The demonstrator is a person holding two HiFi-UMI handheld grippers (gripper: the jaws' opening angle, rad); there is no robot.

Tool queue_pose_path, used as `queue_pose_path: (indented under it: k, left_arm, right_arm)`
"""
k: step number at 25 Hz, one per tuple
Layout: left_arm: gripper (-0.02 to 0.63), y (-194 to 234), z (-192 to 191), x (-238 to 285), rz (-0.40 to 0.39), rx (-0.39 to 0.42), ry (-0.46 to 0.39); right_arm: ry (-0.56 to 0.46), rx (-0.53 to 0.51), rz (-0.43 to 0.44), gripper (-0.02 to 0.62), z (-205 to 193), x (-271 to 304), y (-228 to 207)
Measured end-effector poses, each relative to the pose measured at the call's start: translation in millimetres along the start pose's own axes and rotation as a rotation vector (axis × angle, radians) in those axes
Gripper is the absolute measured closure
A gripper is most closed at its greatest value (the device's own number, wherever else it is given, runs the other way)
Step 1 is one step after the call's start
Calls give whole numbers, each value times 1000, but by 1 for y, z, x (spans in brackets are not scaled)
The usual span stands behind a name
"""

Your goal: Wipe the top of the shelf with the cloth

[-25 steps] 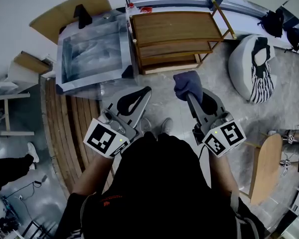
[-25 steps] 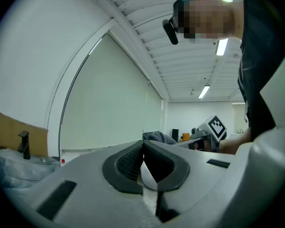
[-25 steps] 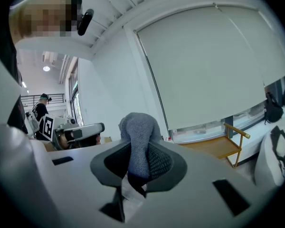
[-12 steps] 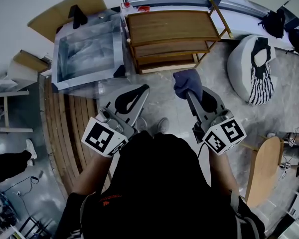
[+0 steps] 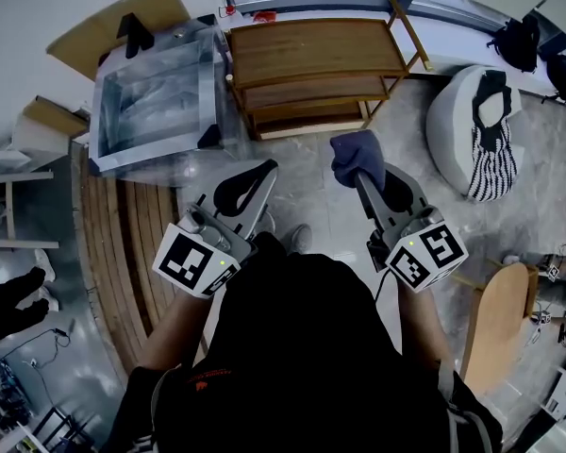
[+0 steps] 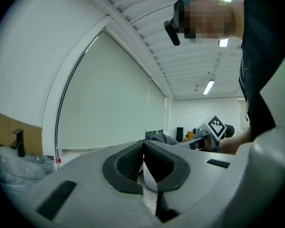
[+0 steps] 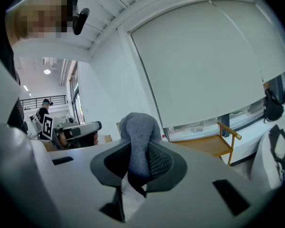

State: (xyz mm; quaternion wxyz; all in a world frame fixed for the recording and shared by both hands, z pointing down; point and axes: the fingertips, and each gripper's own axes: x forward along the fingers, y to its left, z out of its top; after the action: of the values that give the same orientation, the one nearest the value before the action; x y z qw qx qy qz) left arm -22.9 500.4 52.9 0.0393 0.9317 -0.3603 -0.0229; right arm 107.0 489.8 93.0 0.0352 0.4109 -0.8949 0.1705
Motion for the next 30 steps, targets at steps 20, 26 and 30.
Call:
queue_pose_path:
  k: [20,26,30]
  left_arm:
    - [586,55,-24,79,-13,-19,9]
    - [586,100,-33,111,0,-42,26]
    - [586,130,-37,131,9,-49,37]
  right_arm:
    - [36,13,-37,526,0,45,-80]
    - [66,23,-37,526,6,87,-111]
    - [81,36,-39,526,10,115,-130]
